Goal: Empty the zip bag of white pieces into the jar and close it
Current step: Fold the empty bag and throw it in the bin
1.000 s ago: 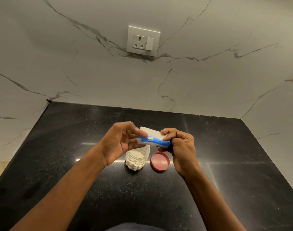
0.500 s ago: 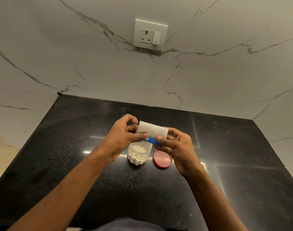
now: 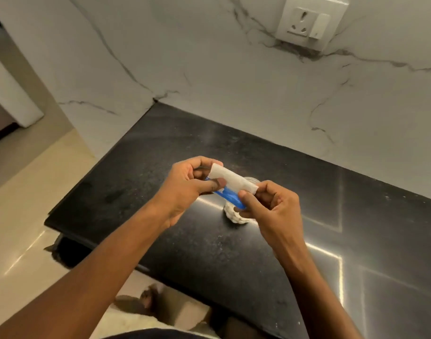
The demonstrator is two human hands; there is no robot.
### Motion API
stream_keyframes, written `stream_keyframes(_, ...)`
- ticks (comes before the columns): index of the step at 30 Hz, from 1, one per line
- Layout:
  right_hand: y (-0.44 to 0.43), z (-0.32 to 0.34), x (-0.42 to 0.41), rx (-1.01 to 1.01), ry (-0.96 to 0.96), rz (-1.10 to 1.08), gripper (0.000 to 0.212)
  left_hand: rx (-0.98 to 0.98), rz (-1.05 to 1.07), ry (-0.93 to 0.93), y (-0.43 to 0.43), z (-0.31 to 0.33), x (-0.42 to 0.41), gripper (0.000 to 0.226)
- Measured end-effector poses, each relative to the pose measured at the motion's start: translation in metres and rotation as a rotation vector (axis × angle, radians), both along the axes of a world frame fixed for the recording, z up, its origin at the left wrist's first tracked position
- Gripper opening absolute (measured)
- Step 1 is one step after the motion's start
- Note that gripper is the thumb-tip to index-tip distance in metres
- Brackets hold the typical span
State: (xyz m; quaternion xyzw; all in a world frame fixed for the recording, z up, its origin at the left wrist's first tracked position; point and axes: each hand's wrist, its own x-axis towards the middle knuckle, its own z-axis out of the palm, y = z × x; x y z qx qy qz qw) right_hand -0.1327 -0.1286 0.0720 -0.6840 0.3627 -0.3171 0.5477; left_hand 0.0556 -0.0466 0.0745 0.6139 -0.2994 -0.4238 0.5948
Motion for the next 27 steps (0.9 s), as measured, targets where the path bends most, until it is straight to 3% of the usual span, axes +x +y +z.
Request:
stream_keyframes(6, 0.064, -0.013, 0.061, 0.557, -0.227, -0.008, 0.009, -0.052, 0.180, 0.007, 0.072, -0.012, 0.048, 0.035)
stream_keyframes(8, 0.090, -0.023, 0.091, 0.647, -0.228, -0.045, 0.008, -0.059, 0.285, 0.016, 0.101, -0.018, 0.070, 0.029)
stream_keyframes(12, 0.156, -0.044, 0.158, 0.803, -0.229, -0.121, 0.025, -0.018, 0.497, 0.051, 0.185, -0.042, 0.127, 0.022)
stream_keyframes(15, 0.210, -0.059, 0.208, 0.874, -0.239, -0.052, 0.042, 0.050, 0.608, 0.078, 0.254, -0.069, 0.169, 0.016)
stream_keyframes(22, 0.326, -0.113, 0.320, 0.856, 0.050, 0.046, 0.026, 0.288, 0.720, 0.125, 0.372, -0.141, 0.247, 0.018)
stream_keyframes(27, 0.365, -0.207, 0.393, 0.813, 0.337, 0.026, 0.017, 0.423, 0.767, 0.151, 0.413, -0.207, 0.292, 0.018)
